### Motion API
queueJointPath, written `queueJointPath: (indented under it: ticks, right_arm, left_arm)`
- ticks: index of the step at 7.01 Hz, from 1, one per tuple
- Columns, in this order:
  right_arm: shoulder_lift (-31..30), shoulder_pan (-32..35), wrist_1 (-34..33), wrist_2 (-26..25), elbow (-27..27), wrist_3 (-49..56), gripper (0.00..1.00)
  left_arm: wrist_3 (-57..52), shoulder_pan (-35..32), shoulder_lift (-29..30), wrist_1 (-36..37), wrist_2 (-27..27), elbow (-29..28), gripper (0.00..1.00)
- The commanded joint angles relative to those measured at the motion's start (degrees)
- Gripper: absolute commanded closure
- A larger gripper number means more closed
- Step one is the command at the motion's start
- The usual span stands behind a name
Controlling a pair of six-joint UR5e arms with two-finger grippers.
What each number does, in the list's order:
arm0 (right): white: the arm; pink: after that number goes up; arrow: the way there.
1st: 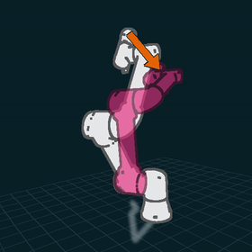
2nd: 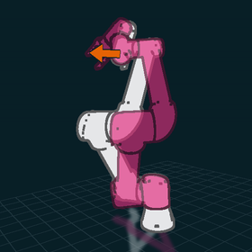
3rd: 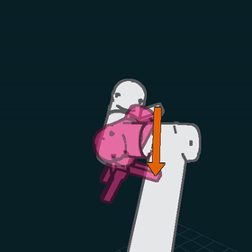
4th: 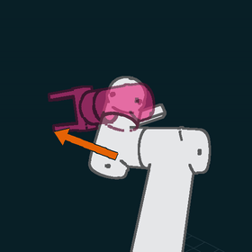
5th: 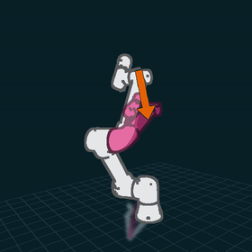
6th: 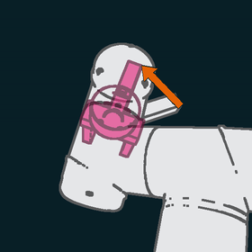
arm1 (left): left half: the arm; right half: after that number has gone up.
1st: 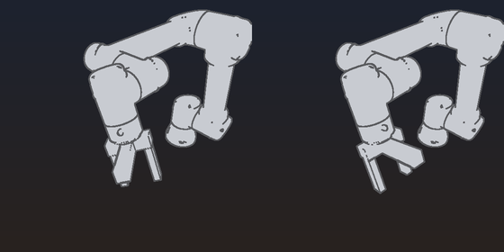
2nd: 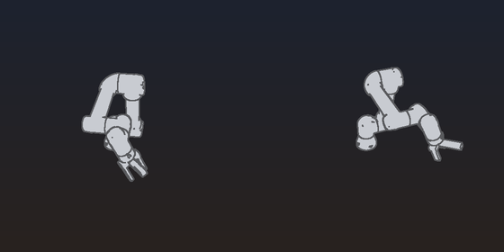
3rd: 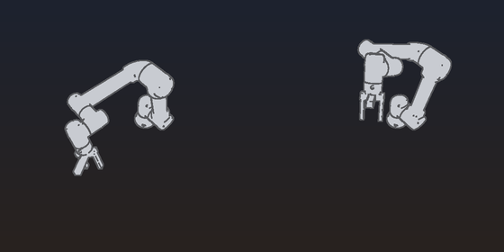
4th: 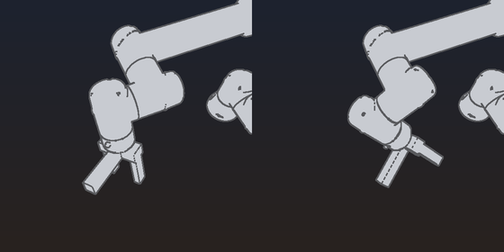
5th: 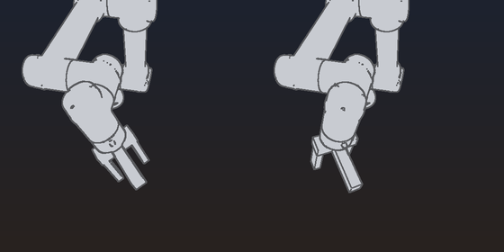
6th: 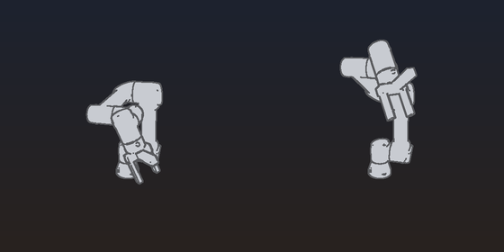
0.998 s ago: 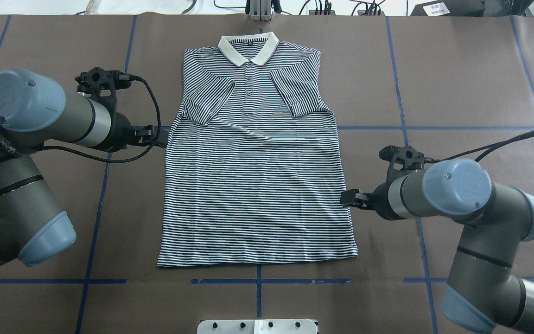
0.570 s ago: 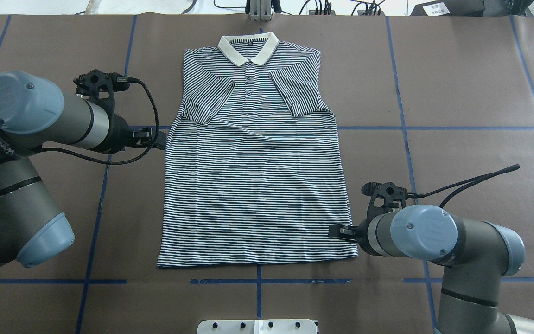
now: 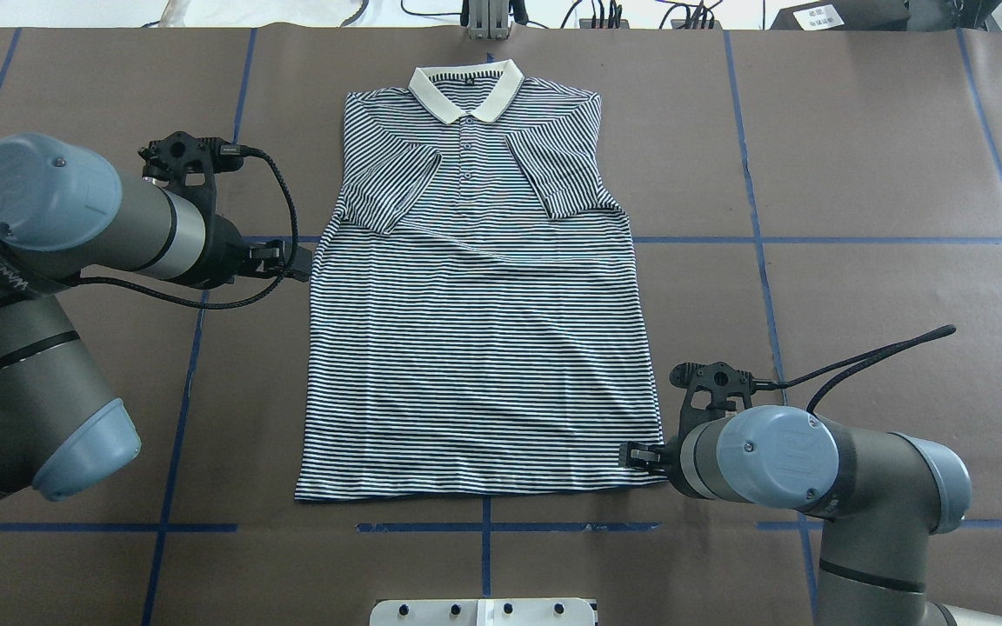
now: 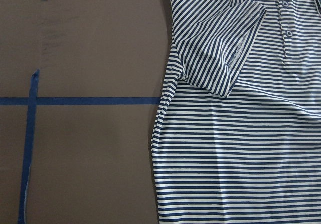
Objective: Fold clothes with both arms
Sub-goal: 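Lower both grippers to the hem corners nearest the robot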
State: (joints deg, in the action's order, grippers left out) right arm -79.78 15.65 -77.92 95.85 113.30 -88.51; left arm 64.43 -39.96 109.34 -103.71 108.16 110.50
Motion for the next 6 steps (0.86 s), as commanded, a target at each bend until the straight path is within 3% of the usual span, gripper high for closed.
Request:
queueJointPath:
  ticks: [1, 2, 6]
  right_arm:
    - [0.06, -0.18, -0.04, 0.3, -0.1, 0.0, 0.59]
    - [-0.02, -0.09, -0.13, 0.65, -0.01, 0.26, 0.96]
    - [-0.2, 0.26, -0.04, 0.74, 2.61, 0.35, 1.0]
  left_arm:
    - [0.0, 0.06, 0.0, 0.0, -0.06, -0.02, 0.0]
    - [0.0, 0.06, 0.0, 0.08, -0.06, -0.02, 0.0]
    - [1.13, 0.23, 0.0, 0.08, 0.12, 0.15, 0.0]
